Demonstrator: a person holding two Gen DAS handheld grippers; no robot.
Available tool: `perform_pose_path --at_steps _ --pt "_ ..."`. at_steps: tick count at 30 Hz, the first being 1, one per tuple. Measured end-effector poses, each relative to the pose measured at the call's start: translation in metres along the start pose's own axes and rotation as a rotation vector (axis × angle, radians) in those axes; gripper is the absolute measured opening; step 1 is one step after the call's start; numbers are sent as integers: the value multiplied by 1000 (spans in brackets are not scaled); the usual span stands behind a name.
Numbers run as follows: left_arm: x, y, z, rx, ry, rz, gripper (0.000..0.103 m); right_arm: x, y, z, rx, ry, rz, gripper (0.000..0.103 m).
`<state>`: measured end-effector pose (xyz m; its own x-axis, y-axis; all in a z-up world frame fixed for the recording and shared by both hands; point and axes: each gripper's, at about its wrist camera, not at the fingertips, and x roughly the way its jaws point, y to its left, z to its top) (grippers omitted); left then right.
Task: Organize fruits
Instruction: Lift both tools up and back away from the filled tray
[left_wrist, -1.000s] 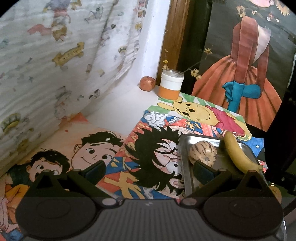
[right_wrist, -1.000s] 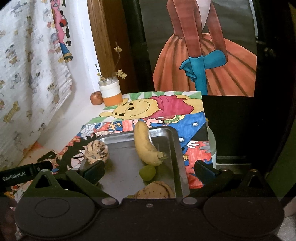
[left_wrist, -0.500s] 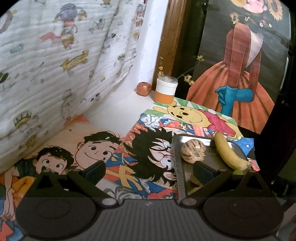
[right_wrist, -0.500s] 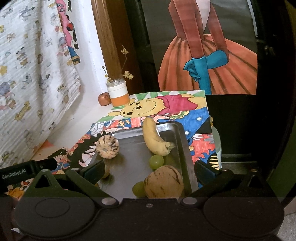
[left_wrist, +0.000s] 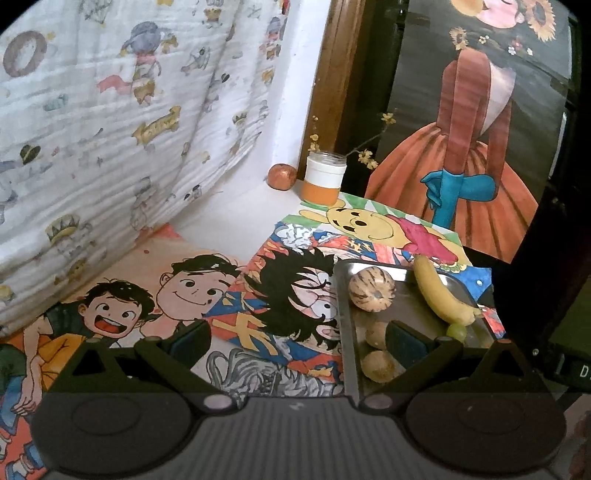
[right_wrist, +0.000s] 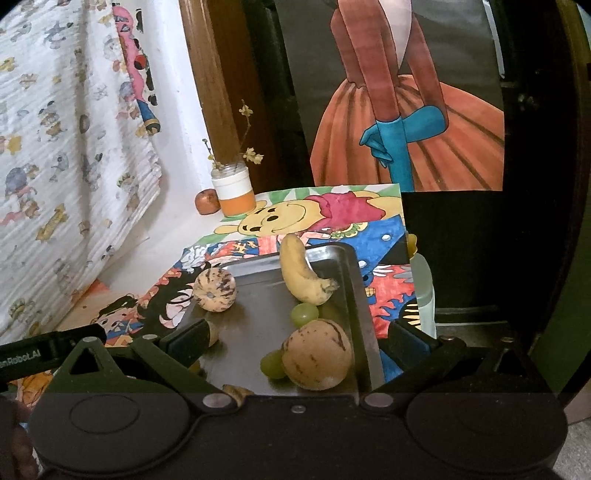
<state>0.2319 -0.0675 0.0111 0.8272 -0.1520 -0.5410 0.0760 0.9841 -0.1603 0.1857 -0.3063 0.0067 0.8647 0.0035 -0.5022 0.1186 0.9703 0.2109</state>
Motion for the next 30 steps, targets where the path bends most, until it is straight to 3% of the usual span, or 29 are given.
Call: perform_pose_path --at_steps 30 --pt "-37 24 -36 -38 17 -10 103 -49 36 -40 -106 -73 -43 102"
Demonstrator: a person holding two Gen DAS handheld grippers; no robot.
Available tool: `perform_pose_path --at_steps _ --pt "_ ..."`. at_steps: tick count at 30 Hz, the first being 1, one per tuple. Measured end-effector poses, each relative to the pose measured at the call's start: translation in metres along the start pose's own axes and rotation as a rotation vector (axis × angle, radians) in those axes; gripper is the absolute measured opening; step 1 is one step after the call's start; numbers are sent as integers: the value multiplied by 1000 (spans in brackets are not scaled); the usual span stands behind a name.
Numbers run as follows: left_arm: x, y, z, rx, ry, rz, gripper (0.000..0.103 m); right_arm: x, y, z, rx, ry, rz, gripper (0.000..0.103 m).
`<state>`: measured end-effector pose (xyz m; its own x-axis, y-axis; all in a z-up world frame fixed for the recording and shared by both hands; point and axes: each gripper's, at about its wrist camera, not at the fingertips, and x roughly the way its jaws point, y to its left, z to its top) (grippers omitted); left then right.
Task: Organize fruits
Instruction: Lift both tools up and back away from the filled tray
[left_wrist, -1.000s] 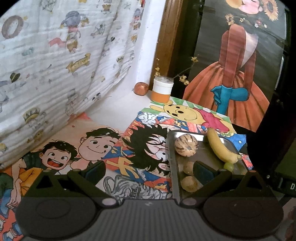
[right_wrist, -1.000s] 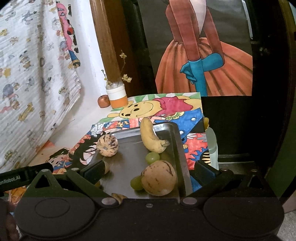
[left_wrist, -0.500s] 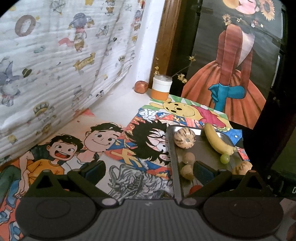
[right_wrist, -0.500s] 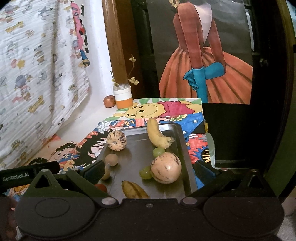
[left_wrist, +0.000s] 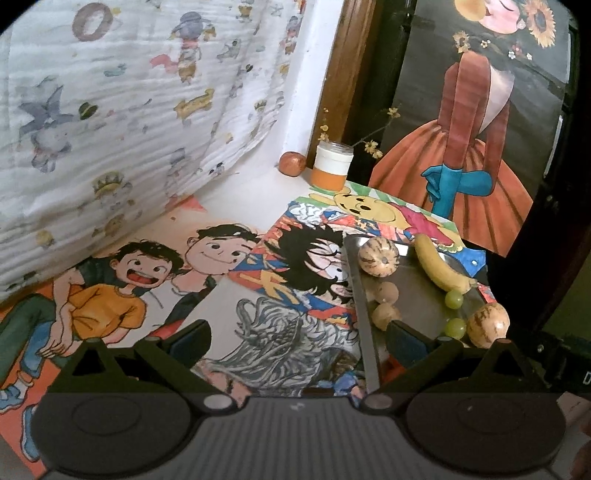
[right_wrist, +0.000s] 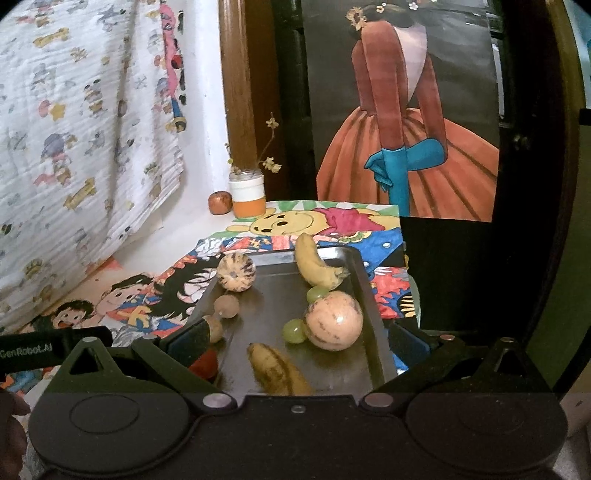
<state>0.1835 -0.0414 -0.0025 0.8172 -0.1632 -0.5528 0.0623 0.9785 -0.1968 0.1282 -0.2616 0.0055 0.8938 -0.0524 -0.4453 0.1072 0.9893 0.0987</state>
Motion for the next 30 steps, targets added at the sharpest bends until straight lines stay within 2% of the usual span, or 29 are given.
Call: perform_pose_path --at_steps 8,17,30 --pt "-8 11 -10 -15 2 13 103 -14 10 -16 3 -15 7 102" --pt "-14 13 -23 -7 -12 16 103 -23 12 -27 17 -75 14 102" --pt "-28 13 -34 13 -57 31 103 -32 9 -42 32 -97 26 102"
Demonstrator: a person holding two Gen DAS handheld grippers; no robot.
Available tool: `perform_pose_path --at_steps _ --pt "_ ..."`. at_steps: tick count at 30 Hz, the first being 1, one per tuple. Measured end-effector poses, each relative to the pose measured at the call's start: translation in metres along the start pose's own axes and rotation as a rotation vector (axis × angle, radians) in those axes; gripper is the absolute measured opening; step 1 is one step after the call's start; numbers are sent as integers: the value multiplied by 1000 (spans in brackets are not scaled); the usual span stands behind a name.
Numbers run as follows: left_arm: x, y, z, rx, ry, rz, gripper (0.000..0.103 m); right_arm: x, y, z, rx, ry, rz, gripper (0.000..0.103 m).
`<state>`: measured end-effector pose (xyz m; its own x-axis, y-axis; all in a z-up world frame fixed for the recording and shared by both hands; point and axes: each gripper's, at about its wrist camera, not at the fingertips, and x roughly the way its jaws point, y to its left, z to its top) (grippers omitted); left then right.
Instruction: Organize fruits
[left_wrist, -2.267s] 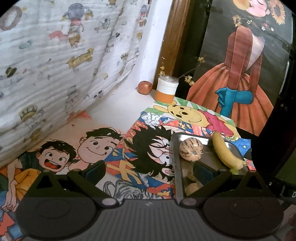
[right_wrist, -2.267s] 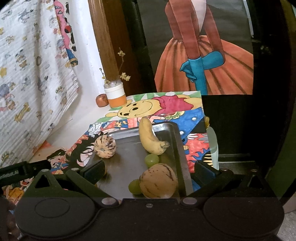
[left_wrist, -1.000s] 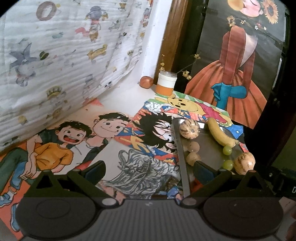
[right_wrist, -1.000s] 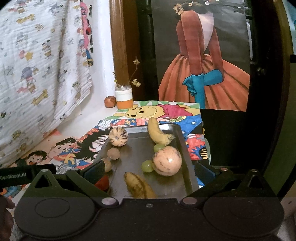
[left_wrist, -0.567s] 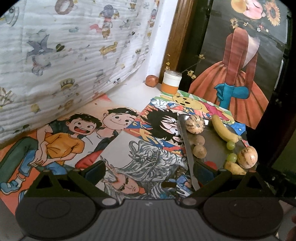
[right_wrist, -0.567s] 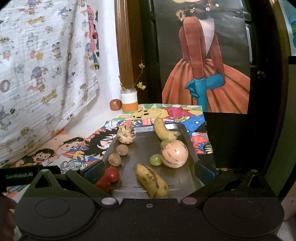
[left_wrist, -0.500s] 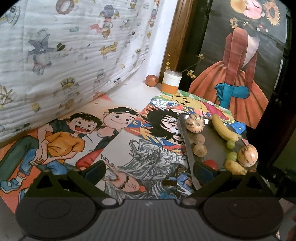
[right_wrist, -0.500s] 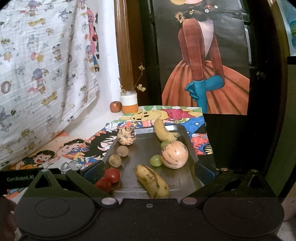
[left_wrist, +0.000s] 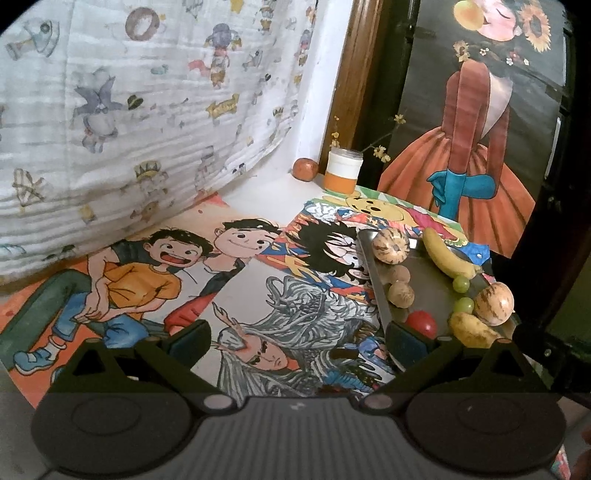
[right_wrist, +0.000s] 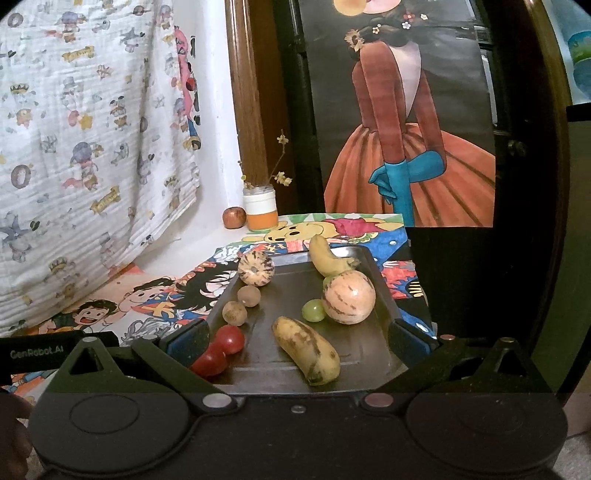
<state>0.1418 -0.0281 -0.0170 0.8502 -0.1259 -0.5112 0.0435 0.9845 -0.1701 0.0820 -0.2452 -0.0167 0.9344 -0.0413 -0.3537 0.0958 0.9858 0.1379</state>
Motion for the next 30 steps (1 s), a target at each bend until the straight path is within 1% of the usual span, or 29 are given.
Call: perform_pose_path --at_steps 9,13,18,30 --pt "-11 -4 -8 42 -37 -1 103 -10 -4 -8 10 -17 0 103" --pt "-18 -5 -10 57 -80 18 103 -15 -5 -11 12 -42 1 103" --pt "-23 -3 -12 61 -112 27 103 -18 -5 -15 4 -53 4 103" --pt "-38 0 -26 77 -132 25 103 -35 -3 -26 -12 -60 17 103"
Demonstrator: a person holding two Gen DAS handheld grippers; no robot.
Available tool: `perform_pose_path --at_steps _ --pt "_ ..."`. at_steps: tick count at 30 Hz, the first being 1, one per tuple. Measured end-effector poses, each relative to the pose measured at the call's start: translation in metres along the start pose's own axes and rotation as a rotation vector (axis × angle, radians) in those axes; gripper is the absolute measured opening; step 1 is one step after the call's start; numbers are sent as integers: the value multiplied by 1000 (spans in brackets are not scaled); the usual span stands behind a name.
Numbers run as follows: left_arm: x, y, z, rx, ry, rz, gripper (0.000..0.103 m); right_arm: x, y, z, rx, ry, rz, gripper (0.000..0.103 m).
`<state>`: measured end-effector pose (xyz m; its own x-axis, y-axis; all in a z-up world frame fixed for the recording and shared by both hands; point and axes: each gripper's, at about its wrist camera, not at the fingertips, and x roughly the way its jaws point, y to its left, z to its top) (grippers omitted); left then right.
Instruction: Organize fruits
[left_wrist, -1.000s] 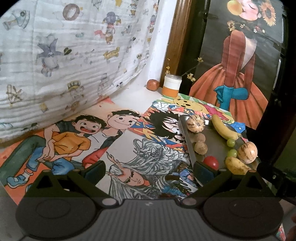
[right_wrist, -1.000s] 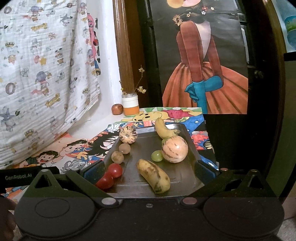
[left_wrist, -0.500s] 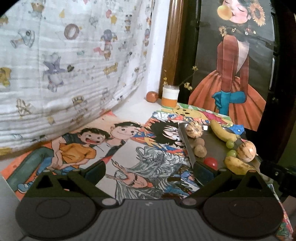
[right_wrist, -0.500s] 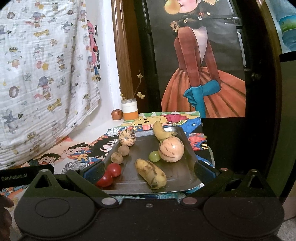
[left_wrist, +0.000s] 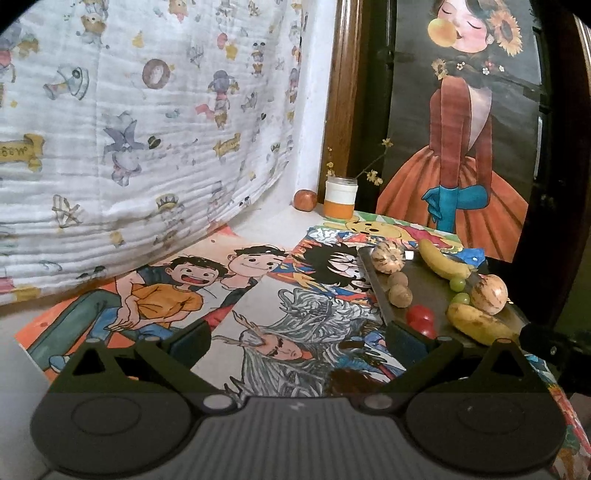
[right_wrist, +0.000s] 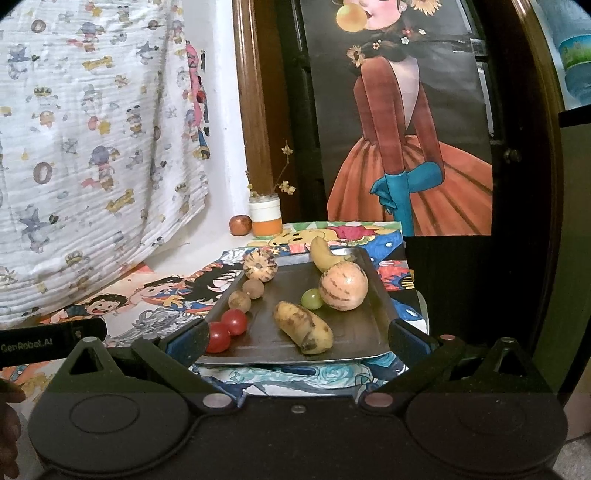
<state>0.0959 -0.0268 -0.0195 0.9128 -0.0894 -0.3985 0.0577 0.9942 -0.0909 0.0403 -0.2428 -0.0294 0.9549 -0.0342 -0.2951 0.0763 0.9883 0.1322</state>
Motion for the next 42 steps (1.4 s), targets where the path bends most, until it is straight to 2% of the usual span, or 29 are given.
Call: perform_pose_path --at_steps 15,42 --pt "-29 1 -5 23 -34 1 103 -32 5 1 -8 -53 19 103" --pt "-41 11 -20 3 34 17 103 -49 9 -9 -13 -40 37 103"
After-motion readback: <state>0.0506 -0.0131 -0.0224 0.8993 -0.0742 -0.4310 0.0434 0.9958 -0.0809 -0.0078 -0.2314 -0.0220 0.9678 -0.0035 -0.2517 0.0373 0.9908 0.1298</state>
